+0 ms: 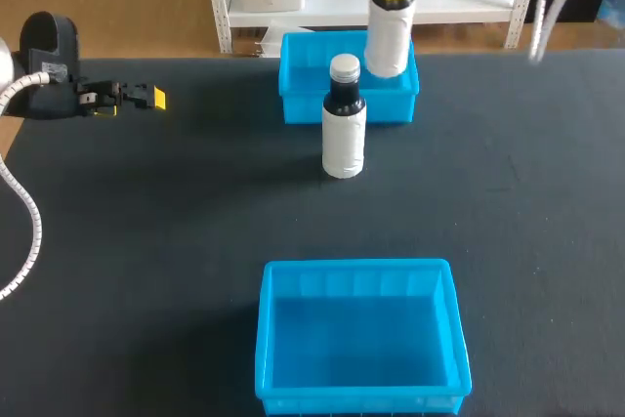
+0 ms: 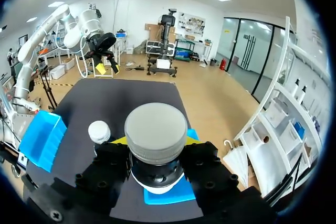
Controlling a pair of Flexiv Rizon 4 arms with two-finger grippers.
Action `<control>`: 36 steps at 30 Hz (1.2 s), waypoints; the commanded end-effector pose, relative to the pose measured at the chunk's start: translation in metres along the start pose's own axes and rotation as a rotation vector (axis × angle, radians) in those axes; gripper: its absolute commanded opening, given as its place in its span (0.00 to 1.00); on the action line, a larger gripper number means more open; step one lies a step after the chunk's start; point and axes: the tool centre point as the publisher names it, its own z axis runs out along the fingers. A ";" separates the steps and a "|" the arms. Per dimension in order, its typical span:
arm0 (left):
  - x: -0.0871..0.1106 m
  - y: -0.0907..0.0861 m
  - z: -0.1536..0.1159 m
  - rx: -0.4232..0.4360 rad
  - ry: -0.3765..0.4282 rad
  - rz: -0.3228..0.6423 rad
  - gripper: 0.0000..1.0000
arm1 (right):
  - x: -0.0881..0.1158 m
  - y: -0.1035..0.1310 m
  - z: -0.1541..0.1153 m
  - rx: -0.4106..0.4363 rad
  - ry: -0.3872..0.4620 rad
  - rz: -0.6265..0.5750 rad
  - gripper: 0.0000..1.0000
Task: Pick up the bottle, and place it in the far bin if it is heavy, or in the near bin if it is light.
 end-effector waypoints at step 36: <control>0.000 0.000 0.000 0.000 0.000 0.000 1.00 | -0.010 -0.049 0.100 -0.189 -0.013 0.006 0.00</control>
